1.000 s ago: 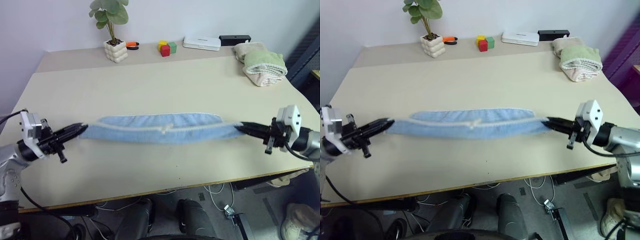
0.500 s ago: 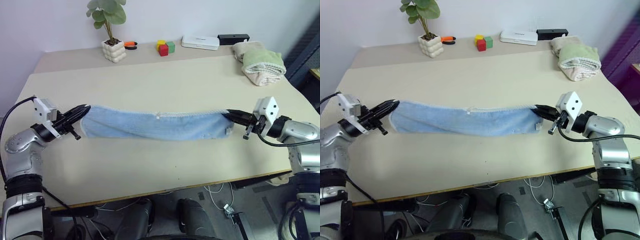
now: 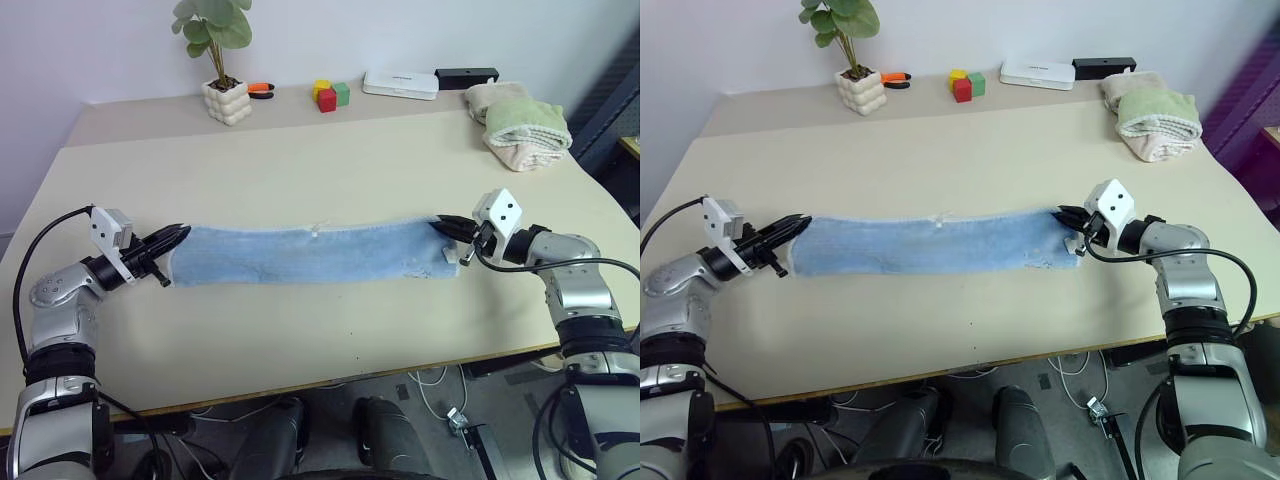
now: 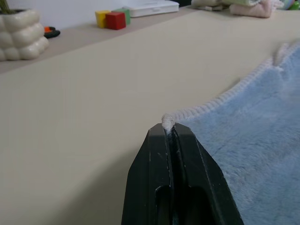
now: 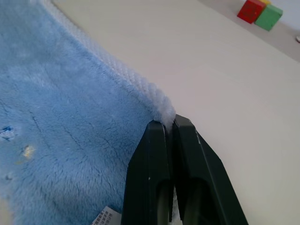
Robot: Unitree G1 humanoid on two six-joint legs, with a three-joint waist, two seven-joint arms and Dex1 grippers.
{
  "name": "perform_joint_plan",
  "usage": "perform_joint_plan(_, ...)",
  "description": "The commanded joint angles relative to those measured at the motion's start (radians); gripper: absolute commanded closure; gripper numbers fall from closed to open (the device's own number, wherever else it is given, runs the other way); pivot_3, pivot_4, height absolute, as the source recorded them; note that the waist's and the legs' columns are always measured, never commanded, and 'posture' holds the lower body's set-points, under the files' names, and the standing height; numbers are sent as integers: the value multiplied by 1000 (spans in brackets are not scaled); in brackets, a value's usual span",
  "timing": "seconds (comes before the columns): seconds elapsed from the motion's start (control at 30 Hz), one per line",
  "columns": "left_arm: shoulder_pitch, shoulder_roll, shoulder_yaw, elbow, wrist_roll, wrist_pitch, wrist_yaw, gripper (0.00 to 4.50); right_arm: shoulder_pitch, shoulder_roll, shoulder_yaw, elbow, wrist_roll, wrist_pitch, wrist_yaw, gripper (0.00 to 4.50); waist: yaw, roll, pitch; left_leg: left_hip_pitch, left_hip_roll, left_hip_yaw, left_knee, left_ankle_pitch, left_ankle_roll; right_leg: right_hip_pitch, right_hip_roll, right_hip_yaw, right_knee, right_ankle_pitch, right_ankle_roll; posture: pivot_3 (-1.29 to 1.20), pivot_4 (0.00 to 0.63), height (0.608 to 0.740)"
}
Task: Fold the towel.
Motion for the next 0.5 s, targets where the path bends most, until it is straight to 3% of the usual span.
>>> perform_joint_plan(0.03,-38,4,-1,21,6,22,20,4500,-68,22,0,58,-19,-31,-35,4424,-1,0,0,0,0,0,0,0,0,0,0,0,0,0,0,0,150,740)
perform_joint_plan(0.33,-70,10,-5,111,15,51,-17,4500,-82,40,19,136,-52,-77,-48,4424,-7,0,0,0,0,0,0,1,1,0,0,0,0,0,0,0,150,740)
perform_joint_plan(0.37,-72,11,-13,120,30,26,-17,4207,-80,42,18,136,-36,-57,-27,4483,-7,0,0,0,0,0,0,1,1,0,0,0,1,0,0,0,150,740)
perform_joint_plan(0.47,-83,7,-29,137,51,10,-18,3166,-80,41,19,136,-20,-33,0,3598,-7,0,0,0,0,0,0,1,1,0,0,0,1,0,0,0,150,740)
perform_joint_plan(0.5,-90,4,-31,140,51,17,-17,2599,-80,41,20,135,-19,-29,2,3087,-8,0,0,0,0,0,0,1,1,0,0,0,1,0,0,0,150,740)
